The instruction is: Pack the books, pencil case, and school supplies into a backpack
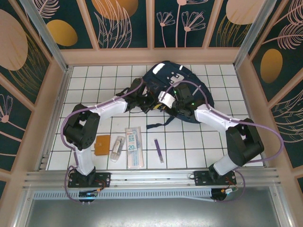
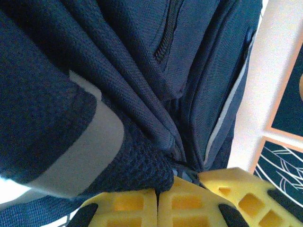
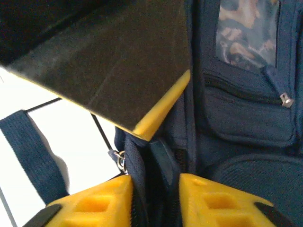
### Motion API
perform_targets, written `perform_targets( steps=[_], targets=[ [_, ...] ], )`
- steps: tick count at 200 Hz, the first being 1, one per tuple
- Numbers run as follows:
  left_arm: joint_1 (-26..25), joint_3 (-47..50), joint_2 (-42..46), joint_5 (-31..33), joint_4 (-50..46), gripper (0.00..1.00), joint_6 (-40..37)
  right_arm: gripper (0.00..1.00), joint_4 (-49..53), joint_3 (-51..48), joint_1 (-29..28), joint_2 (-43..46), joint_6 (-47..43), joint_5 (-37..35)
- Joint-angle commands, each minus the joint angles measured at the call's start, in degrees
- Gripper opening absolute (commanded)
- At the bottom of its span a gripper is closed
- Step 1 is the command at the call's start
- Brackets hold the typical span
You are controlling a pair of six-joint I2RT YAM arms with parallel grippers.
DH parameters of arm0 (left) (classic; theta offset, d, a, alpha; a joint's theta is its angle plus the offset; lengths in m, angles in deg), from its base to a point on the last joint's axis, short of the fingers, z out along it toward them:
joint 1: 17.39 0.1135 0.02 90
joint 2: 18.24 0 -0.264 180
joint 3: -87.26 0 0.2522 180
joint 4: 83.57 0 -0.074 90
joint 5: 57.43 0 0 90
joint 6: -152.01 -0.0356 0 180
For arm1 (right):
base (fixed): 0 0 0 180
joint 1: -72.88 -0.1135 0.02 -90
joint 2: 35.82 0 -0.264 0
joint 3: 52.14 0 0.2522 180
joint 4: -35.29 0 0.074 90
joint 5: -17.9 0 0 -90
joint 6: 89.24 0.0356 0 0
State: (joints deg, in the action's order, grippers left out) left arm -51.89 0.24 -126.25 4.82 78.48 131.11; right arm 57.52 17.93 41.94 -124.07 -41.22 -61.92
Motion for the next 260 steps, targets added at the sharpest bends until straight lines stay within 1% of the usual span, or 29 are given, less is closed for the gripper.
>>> perform_targets(
  steps=[1, 20, 29, 33, 41, 50, 54, 73, 77, 82, 110, 139, 151, 162, 170, 180, 186, 192, 195, 201, 212, 216, 219, 225, 230, 237, 244, 250, 260],
  targets=[
    [-0.5, -0.2, 5.6, -1.6, -0.2, 0.0, 1.1, 0.13, -3.3, -1.7, 1.9, 0.5, -4.9, 2.3],
    [-0.1, 0.9, 6.8, -1.0, -0.5, 0.0, 0.6, 0.0, -3.4, -2.3, 3.0, 2.3, -5.5, 6.2],
    [0.2, 1.5, 7.5, -0.5, -0.3, 0.0, 0.6, 0.0, -3.1, -2.5, 3.2, 2.9, -6.0, 7.8],
    [0.4, 1.9, 7.7, -0.3, -0.2, 0.02, 0.6, 0.0, -3.2, -2.7, 3.3, 3.2, -6.0, 8.7],
    [0.7, 2.6, 8.3, 0.2, -0.1, 0.11, 0.3, 0.0, -3.3, -3.0, 3.7, 3.7, -5.9, 10.4],
    [1.1, 3.4, 8.8, 1.1, 0.0, 0.27, -0.6, 0.0, -4.0, -3.5, 3.9, 4.4, -5.5, 12.3],
    [1.2, 3.7, 9.0, 1.6, 0.0, 0.32, -1.2, 0.0, -4.5, -3.9, 4.1, 4.7, -5.2, 13.0],
    [2.4, 4.9, 9.4, 4.9, -1.6, 0.46, -4.2, 0.0, -6.0, -4.9, 4.6, 5.9, -4.5, 14.6],
    [2.6, 5.2, 9.3, 5.7, -2.0, 0.52, -4.8, 0.0, -6.1, -5.0, 4.7, 6.1, -4.6, 14.7],
    [2.8, 5.4, 9.3, 6.6, -2.4, 0.55, -5.4, 0.0, -6.1, -5.0, 4.8, 6.2, -4.8, 14.9],
    [3.4, 6.7, 7.3, 10.8, -0.2, 0.58, -10.2, 0.0, -7.0, -5.4, 5.9, 7.1, -3.5, 17.2],
    [3.3, 6.6, 3.1, 9.4, 0.9, 0.58, -11.4, 0.0, -8.8, -6.0, 7.7, 7.6, -1.1, 21.5],
    [3.3, 6.3, 2.5, 9.6, 1.5, 0.56, -11.3, 0.0, -8.5, -5.8, 8.0, 7.5, -1.2, 22.1],
    [3.3, 5.7, 2.0, 10.0, 1.3, 0.49, -11.3, 0.0, -8.5, -5.8, 8.2, 7.5, -1.4, 21.3],
    [3.3, 5.0, 1.9, 10.4, 0.6, 0.4, -11.6, 0.0, -8.8, -6.1, 8.4, 7.6, -1.6, 20.5],
    [3.3, 4.0, 1.9, 10.6, -0.8, 0.22, -11.8, 0.0, -8.6, -6.2, 8.7, 7.7, -1.8, 19.7],
    [3.3, 3.4, 2.0, 10.7, -1.6, 0.12, -11.9, 0.06, -8.4, -6.2, 8.7, 7.7, -1.7, 19.1],
    [3.3, 3.0, 2.4, 10.4, -1.9, 0.03, -11.7, 0.17, -8.1, -6.1, 8.6, 7.7, -1.3, 18.3],
    [3.3, 2.9, 2.7, 10.3, -1.8, 0.0, -11.5, 0.23, -7.9, -6.2, 8.7, 7.9, -0.8, 17.9],
    [3.3, 3.0, 3.3, 9.7, -1.5, 0.0, -10.7, 0.32, -7.4, -6.0, 8.4, 8.2, 0.5, 17.1],
    [3.2, 3.2, 4.5, 8.2, -0.4, 0.0, -8.5, 0.43, -8.4, -5.9, 7.2, 9.3, 7.0, 13.2],
    [3.2, 3.2, 4.9, 7.5, 0.0, 0.0, -7.6, 0.45, -9.7, -5.9, 6.5, 9.7, 13.9, 10.1],
    [3.1, 3.1, 5.1, 6.9, 0.2, 0.0, -6.9, 0.47, -10.2, -5.7, 5.8, 9.9, 17.9, 6.0],
    [2.8, 2.8, 5.4, 5.9, 0.4, 0.0, -5.7, 0.52, -9.4, -4.5, 4.5, 10.3, 30.3, -2.4],
    [2.6, 2.5, 5.5, 4.9, 0.2, 0.0, -4.9, 0.54, -6.2, -3.0, 3.6, 10.4, 39.6, -9.3],
    [2.3, 1.8, 5.6, 3.7, -0.5, 0.0, -4.2, 0.54, 1.7, 0.5, 3.2, 10.0, 51.5, -15.2],
    [2.0, 1.0, 5.7, 3.1, -1.9, 0.0, -3.9, 0.54, 11.3, 4.6, 3.1, 9.1, 61.9, -16.2],
    [1.7, 0.4, 5.8, 3.1, -3.0, 0.0, -3.7, 0.54, 18.7, 7.4, 3.1, 8.2, 69.7, -15.5],
    [1.2, -0.1, 6.2, 3.4, -3.8, 0.0, -3.5, 0.54, 26.7, 9.6, 2.2, 7.4, 78.3, -12.8]
  ],
)
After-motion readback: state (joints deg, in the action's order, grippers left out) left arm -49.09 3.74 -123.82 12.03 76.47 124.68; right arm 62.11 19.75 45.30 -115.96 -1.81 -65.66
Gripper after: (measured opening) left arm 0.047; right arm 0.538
